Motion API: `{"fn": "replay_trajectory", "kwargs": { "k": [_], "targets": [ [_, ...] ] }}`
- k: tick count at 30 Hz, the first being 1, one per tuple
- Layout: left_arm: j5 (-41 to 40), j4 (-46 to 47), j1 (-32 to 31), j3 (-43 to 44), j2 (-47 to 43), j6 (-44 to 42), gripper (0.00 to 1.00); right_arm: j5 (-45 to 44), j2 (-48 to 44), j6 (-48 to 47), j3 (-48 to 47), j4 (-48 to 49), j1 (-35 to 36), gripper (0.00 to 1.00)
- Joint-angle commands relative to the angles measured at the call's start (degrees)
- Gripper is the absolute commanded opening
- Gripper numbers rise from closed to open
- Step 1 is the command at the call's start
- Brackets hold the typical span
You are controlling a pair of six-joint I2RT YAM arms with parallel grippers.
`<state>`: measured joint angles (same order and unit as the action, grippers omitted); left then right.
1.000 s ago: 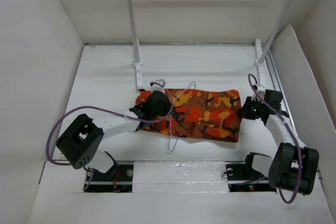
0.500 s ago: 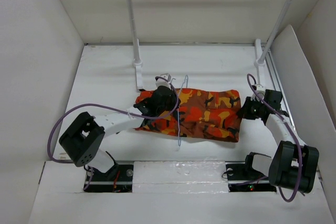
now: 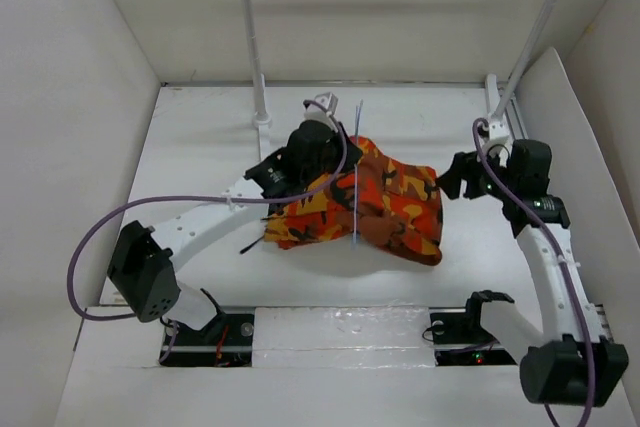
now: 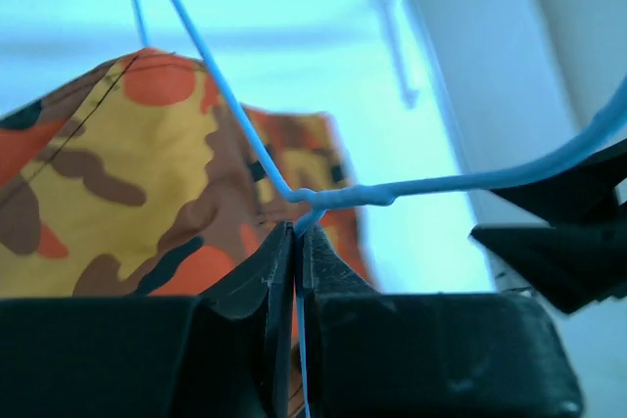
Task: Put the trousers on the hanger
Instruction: Place the hanger at the clothesline.
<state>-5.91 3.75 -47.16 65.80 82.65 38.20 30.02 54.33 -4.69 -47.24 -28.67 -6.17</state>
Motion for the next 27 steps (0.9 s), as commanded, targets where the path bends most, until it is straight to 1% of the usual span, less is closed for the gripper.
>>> {"fn": "replay_trajectory", "kwargs": {
  "k": [1, 2, 3, 4, 6, 7, 8, 10, 11, 13, 15, 16, 18, 19, 20, 21, 22, 24, 25, 26, 27],
  "targets": [
    [1.5, -1.0, 0.0, 14.7, -2.9, -3.8, 0.00, 0.8, -3.3, 4.1, -10.1, 0.3, 10.3, 0.73],
    [1.8, -2.2, 0.0, 16.9, -2.5, -4.5, 0.00, 0.8, -3.4, 6.5, -13.3, 1.1, 12.9, 0.73],
    [2.0, -3.0, 0.0, 18.9, -1.8, -5.0, 0.00, 0.7, -3.3, 9.4, -14.5, 2.1, 15.4, 0.74],
    [3.2, -5.1, 0.0, 22.6, -0.7, -5.1, 0.00, 0.2, -3.2, 11.2, -15.5, 4.5, 20.2, 0.76],
    [3.9, -6.6, 0.0, 26.5, 0.5, -5.7, 0.00, -0.6, -2.8, 16.0, -17.4, 7.9, 24.4, 0.76],
    [4.9, -8.5, 0.6, 30.5, 2.1, -5.8, 0.00, -1.5, -2.6, 17.4, -17.9, 11.6, 26.5, 0.77],
    [5.3, -9.6, 0.6, 32.6, 2.8, -5.9, 0.00, -2.2, -2.3, 18.7, -18.5, 13.2, 30.1, 0.77],
    [5.6, -11.4, 0.6, 36.4, 4.2, -6.3, 0.00, -4.4, -0.7, 20.7, -20.5, 16.7, 32.9, 0.79],
    [5.6, -11.4, 0.6, 36.8, 4.4, -6.2, 0.00, -5.3, -0.1, 20.9, -21.1, 17.4, 34.9, 0.79],
    [5.4, -10.8, 0.6, 36.9, 4.4, -5.9, 0.00, -6.5, 2.5, 21.8, -21.7, 19.7, 35.5, 0.79],
    [5.4, -10.5, 0.6, 36.9, 4.3, -5.7, 0.00, -4.9, 4.2, 24.3, -21.1, 23.5, 37.2, 0.78],
    [5.6, -10.2, 0.6, 36.9, 4.3, -5.6, 0.00, -4.5, 5.6, 25.1, -20.6, 26.8, 37.8, 0.75],
    [5.5, -10.0, 0.6, 36.9, 4.2, -5.4, 0.00, -6.1, 6.7, 25.8, -20.5, 27.9, 39.5, 0.72],
    [5.5, -10.0, 0.6, 36.8, 4.0, -5.2, 0.00, -8.4, 7.6, 25.8, -20.4, 27.5, 39.5, 0.68],
    [5.5, -9.8, 0.6, 36.2, 3.6, -5.1, 0.00, -9.5, 8.3, 26.0, -19.5, 27.6, 40.2, 0.56],
    [5.5, -9.8, 0.6, 36.2, 3.6, -5.1, 0.00, -9.5, 8.3, 26.3, -19.5, 27.6, 40.2, 0.56],
    [5.5, -9.5, 0.6, 35.5, 3.0, -5.1, 0.00, -9.5, 8.6, 26.4, -19.0, 28.0, 40.2, 0.52],
    [5.6, -9.1, 0.6, 34.9, 2.3, -5.1, 0.00, -10.3, 9.5, 26.3, -18.4, 27.7, 40.2, 0.52],
    [5.4, -8.9, 0.6, 34.4, 2.0, -5.1, 0.00, -10.1, 9.6, 26.4, -18.1, 28.1, 40.2, 0.40],
    [5.3, -8.9, 0.6, 34.2, 1.8, -5.1, 0.00, -9.9, 9.6, 26.7, -17.5, 30.1, 40.7, 0.31],
    [5.2, -9.1, 0.6, 34.2, 1.8, -5.1, 0.00, -9.8, 9.5, 27.2, -16.8, 30.6, 40.7, 0.28]
  ]
}}
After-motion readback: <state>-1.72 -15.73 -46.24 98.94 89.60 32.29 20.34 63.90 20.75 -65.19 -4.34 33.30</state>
